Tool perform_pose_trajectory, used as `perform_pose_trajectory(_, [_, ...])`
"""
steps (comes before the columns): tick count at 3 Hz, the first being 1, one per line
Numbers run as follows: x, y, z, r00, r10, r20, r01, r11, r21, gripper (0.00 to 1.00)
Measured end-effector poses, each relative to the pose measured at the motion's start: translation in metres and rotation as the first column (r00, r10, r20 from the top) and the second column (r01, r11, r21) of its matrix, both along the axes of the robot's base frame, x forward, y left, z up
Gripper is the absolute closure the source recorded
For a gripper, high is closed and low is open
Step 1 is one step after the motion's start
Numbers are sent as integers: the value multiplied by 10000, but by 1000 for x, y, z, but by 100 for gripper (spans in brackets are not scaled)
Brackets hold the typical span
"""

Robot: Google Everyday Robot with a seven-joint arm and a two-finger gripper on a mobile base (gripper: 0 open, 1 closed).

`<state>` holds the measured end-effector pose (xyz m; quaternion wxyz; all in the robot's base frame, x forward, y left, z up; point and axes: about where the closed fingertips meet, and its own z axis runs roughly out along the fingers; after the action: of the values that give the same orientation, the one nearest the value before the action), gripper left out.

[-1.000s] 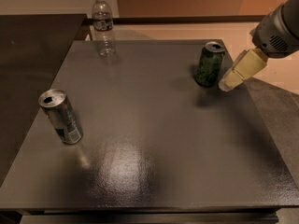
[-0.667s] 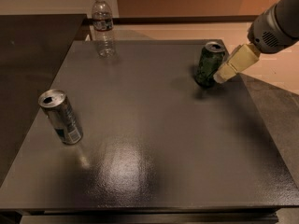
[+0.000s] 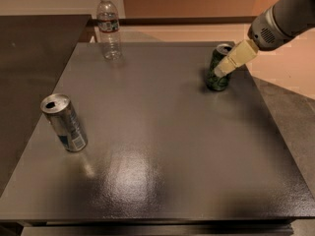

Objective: Move green can near water bottle

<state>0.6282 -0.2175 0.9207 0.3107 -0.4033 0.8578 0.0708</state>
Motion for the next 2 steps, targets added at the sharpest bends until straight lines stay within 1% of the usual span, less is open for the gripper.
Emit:
perform_pose_trajectory(1, [7, 6, -9, 9996, 150, -228, -142, 9993, 347, 0])
perform_pose_trajectory(2, [11, 12, -16, 9986, 316, -431, -293, 9982, 522, 18])
